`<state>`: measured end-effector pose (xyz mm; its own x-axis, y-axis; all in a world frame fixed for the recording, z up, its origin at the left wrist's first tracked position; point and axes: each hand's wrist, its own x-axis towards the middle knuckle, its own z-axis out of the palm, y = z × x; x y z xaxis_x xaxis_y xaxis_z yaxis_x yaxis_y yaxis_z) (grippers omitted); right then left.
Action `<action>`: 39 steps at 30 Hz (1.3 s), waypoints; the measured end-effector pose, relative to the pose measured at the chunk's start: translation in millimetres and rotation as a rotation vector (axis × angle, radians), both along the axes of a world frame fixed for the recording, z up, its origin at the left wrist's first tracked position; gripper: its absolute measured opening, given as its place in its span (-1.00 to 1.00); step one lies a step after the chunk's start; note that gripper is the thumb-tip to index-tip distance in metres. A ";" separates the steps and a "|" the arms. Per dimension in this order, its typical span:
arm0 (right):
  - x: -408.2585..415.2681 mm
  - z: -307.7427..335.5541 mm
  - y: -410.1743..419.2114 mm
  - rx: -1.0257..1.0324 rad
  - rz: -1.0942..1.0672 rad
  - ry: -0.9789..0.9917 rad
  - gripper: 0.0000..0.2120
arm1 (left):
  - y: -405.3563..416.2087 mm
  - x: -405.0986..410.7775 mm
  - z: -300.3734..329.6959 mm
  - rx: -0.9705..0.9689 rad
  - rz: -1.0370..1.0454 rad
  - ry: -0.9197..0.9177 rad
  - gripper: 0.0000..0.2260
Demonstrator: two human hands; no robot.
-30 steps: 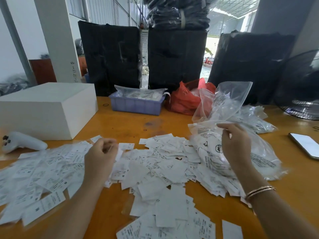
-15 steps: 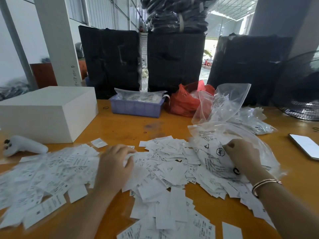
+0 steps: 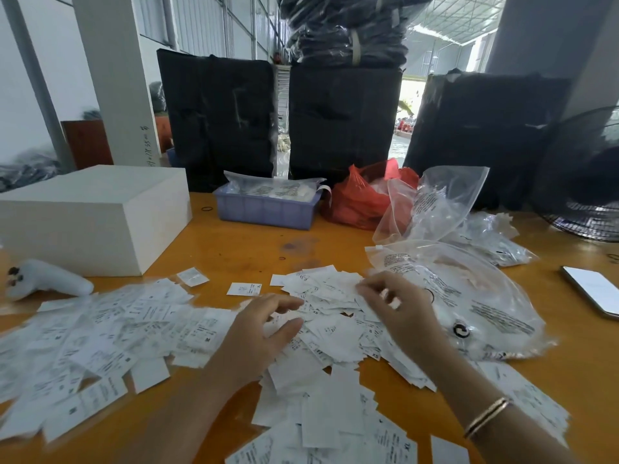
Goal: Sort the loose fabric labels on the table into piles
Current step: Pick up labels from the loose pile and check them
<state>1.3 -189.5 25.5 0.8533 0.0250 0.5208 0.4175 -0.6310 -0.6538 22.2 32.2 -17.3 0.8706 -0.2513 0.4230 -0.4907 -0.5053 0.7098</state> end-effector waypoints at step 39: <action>-6.4 -34.9 40.4 0.783 0.009 0.369 -0.85 | -8.9 1.9 3.9 -0.589 0.177 0.285 -0.95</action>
<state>-5.2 -149.1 -9.4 0.9727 -0.2175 0.0804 0.0955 0.0599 -0.9936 24.1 23.3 -13.4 0.9752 0.1074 0.1937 -0.1893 -0.0502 0.9806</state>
